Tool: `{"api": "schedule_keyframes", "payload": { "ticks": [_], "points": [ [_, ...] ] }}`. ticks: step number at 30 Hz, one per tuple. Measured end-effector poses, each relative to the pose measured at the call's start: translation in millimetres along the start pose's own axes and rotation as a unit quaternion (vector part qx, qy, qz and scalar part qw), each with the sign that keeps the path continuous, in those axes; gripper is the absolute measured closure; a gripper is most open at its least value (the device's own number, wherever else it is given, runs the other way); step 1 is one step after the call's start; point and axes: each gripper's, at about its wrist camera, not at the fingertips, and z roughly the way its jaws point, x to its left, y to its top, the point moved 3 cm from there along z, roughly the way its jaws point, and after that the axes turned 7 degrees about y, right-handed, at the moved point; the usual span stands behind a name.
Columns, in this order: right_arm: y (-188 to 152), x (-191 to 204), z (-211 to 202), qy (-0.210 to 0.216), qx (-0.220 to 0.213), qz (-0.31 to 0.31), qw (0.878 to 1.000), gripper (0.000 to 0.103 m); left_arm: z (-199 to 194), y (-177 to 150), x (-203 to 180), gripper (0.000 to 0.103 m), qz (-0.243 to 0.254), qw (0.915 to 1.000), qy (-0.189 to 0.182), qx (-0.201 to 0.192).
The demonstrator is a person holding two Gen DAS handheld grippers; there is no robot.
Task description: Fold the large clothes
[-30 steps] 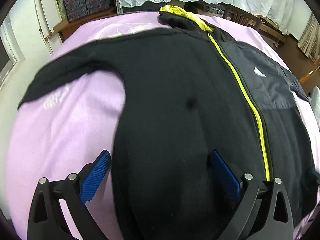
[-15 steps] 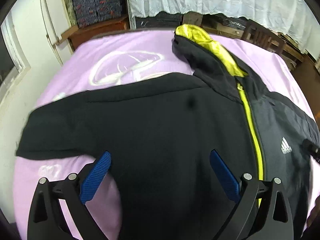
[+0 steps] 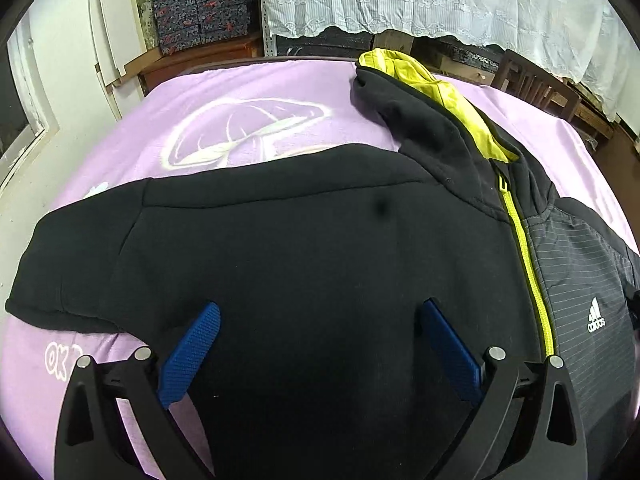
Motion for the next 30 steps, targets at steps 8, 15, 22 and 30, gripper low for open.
{"api": "schedule_keyframes", "payload": {
  "ticks": [8,15,22,30],
  "points": [
    [13,-31,-97,0.000,-0.095,0.090,0.991,0.050,1,0,0,0.003,-0.001,1.0000,0.002,0.000],
    [5,-53,-138,-0.018,-0.103,0.121,0.987,0.050,1,-1,1,0.003,-0.005,1.0000,0.004,-0.001],
    [5,-73,-129,-0.021,-0.106,0.142,0.984,0.055,1,0,2,0.003,-0.005,1.0000,0.004,-0.001],
    [21,-63,-115,-0.019,-0.204,0.085,0.975,0.059,2,0,2,0.003,-0.005,1.0000,0.004,-0.001]
  ]
}}
